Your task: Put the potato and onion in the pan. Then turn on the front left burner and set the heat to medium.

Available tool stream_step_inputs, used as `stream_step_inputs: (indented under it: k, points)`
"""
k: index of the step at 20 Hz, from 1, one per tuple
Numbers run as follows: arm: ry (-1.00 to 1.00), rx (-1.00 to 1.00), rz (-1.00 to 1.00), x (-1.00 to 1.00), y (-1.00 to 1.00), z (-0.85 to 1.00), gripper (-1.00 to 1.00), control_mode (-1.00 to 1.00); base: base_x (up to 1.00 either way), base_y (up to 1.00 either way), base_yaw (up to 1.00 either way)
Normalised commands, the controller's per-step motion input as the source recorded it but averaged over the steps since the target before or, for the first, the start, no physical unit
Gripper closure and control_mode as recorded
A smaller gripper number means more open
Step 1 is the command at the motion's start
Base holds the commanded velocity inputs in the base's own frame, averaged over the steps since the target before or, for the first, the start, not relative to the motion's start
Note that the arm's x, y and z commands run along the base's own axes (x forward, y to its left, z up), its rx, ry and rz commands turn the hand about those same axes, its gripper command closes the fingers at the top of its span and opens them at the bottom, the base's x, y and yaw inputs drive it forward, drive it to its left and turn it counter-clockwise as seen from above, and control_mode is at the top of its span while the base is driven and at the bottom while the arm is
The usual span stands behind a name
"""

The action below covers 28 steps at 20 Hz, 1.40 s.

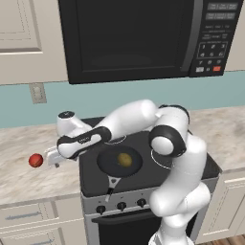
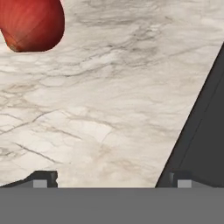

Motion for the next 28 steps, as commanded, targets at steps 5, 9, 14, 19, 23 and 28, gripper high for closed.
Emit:
stream_step_inputs:
  k: [5,9,14,19,23,28]
  points:
    - [0.00,0.01,0.01,0.28,0.88,0.00,-1.00,-1.00,0.00,0.00,0.00]
    - [0.02,0.00,0.00,0.33,0.61,0.00,-1.00,-1.00,0.00,0.00,0.00]
    - [0.00,0.00,-0.02,0.23,0.39,0.00,-1.00,-1.00,0.00,0.00,0.00]
    - [0.02,0.00,-0.05,0.09,0.24,0.01,-1.00,-1.00,0.00,0.00,0.00]
    - [0.06,0.01,-0.05,0.24,0.10,0.00,-1.00,-1.00,0.00,0.00,0.00]
    - [0.03,0.04,-0.07,0.38,-0.04,-0.05,-1.00,-1.00,0.00,0.00,0.00]
